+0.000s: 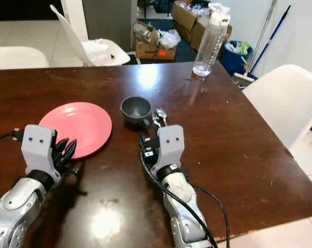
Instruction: Setting the table
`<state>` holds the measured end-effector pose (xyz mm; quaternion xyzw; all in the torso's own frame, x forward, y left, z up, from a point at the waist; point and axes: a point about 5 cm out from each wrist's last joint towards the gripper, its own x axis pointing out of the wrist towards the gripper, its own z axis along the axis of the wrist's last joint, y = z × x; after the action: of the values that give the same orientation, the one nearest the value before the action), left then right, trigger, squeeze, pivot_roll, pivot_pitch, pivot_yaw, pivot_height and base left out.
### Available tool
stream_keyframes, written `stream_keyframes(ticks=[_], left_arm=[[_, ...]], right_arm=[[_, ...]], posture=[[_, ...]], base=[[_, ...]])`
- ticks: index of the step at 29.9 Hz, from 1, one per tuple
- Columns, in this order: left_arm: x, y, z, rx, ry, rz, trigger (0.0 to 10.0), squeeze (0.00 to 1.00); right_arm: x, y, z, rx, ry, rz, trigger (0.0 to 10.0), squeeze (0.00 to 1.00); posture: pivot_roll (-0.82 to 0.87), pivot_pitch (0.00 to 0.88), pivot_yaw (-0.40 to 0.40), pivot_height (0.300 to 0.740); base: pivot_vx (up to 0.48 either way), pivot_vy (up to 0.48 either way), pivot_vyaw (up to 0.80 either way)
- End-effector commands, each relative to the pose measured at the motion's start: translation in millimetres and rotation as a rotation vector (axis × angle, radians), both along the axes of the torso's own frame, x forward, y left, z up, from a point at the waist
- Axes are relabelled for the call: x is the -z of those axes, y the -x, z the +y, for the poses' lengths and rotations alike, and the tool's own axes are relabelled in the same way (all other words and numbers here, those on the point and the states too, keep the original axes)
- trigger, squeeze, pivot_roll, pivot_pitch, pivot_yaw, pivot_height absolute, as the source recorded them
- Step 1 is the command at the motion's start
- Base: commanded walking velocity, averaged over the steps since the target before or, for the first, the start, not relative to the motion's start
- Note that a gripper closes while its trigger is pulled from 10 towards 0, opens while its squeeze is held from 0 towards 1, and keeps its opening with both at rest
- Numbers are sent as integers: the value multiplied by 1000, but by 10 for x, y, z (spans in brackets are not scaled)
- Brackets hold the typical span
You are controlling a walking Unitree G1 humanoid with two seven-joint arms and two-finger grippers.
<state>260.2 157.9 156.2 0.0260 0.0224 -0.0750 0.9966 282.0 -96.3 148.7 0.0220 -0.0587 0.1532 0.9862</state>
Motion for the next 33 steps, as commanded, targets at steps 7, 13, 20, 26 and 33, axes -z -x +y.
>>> stream_keyframes(ticks=[7,13,20,26,33], left_arm=[[38,31,-10,6,5,12,10000,0],[34,31,-13,11,4,12,10000,0],[36,34,-20,12,5,9,10000,0],[43,35,-31,14,3,11,10000,0],[50,38,-32,16,2,14,10000,0]], right_arm=[[44,10,-6,6,-5,13,10000,0],[51,18,-8,11,-7,16,10000,0],[55,22,-9,10,-6,16,10000,0],[62,21,-9,10,-8,24,10000,0],[73,9,-18,16,-29,44,10000,0]], posture=[[1,61,36,740],[-1,67,39,740],[-2,69,39,740],[-2,72,36,740],[-3,71,33,740]], base=[[-371,0,0],[-361,0,0],[-182,0,0],[0,0,0],[0,0,-682]])
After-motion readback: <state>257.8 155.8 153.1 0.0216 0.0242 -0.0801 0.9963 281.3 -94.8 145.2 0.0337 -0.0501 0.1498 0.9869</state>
